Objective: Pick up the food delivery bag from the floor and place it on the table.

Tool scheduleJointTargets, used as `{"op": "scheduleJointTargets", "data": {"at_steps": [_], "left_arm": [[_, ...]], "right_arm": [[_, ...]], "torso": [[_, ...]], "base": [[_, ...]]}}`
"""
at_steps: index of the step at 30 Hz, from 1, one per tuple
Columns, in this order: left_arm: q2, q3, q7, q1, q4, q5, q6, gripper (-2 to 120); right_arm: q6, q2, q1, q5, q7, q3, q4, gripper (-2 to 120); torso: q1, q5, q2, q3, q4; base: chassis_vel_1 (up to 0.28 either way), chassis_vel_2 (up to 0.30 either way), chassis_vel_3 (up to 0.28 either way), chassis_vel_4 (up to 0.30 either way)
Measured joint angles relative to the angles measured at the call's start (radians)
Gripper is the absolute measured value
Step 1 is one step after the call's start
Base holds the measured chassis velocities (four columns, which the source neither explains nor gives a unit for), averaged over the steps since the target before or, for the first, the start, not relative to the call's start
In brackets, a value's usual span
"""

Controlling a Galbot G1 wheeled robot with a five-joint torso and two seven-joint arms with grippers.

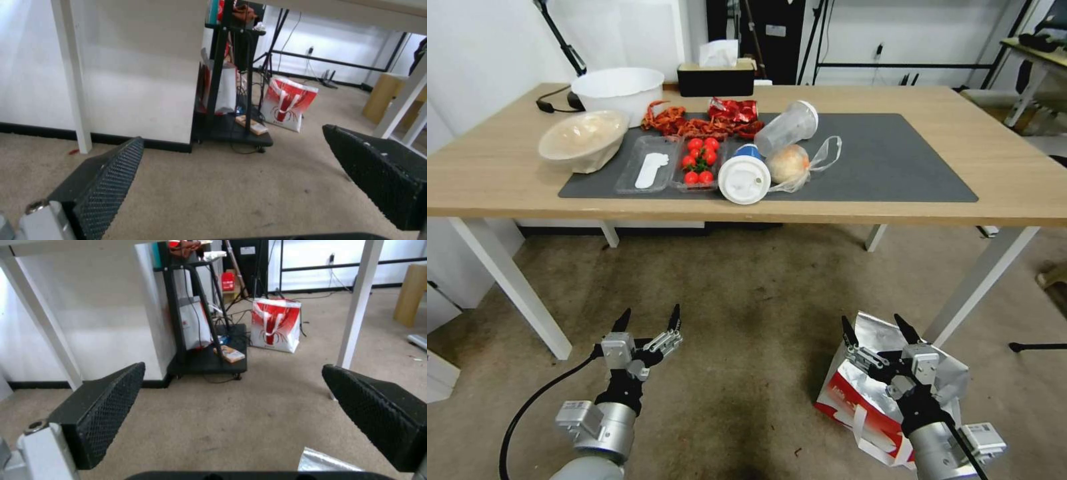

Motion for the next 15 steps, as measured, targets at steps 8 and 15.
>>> {"op": "scheduleJointTargets", "data": {"at_steps": [8,15], "left_arm": [[-0.002,0.000,0.000,0.006,0.002,0.006,-0.007,100],[-0.003,-0.001,0.007,0.011,0.002,0.010,-0.015,100]], "right_arm": [[0.009,0.000,-0.001,0.000,-0.001,0.003,-0.017,100],[0.011,0.000,-0.007,0.005,-0.002,0.005,-0.019,100]], "torso": [[-0.010,0.0000,-0.031,-0.021,0.0000],[-0.018,0.0000,-0.058,-0.041,0.0000]], "base": [[0.000,0.000,0.000,0.000],[0.000,0.000,0.000,0.000]]}}
